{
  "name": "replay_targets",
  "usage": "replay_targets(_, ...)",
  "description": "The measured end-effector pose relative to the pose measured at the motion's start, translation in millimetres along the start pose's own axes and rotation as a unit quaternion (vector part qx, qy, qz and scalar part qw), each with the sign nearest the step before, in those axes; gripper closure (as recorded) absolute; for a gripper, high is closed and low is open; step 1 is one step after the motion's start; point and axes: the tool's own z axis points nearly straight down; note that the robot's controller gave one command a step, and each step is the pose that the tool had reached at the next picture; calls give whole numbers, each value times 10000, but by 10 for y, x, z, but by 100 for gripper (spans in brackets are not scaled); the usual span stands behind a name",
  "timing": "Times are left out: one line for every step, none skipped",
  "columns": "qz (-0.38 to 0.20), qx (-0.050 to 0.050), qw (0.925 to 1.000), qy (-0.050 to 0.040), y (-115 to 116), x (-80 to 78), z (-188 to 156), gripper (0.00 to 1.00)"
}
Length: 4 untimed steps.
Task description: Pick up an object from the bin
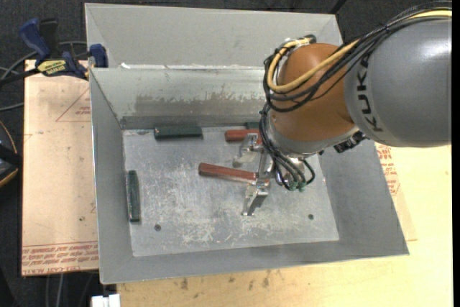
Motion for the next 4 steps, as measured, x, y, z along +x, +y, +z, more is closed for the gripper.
replay_targets(1, 0, 10000, 0, 0, 0, 0, 0)
replay_targets(860, -14, 9963, -48, -268, -471, 840, 100)
replay_targets(862, -10, 9963, -21, -270, -460, 837, 0)
replay_targets(866, -3, 9962, -18, -278, -453, 864, 100)
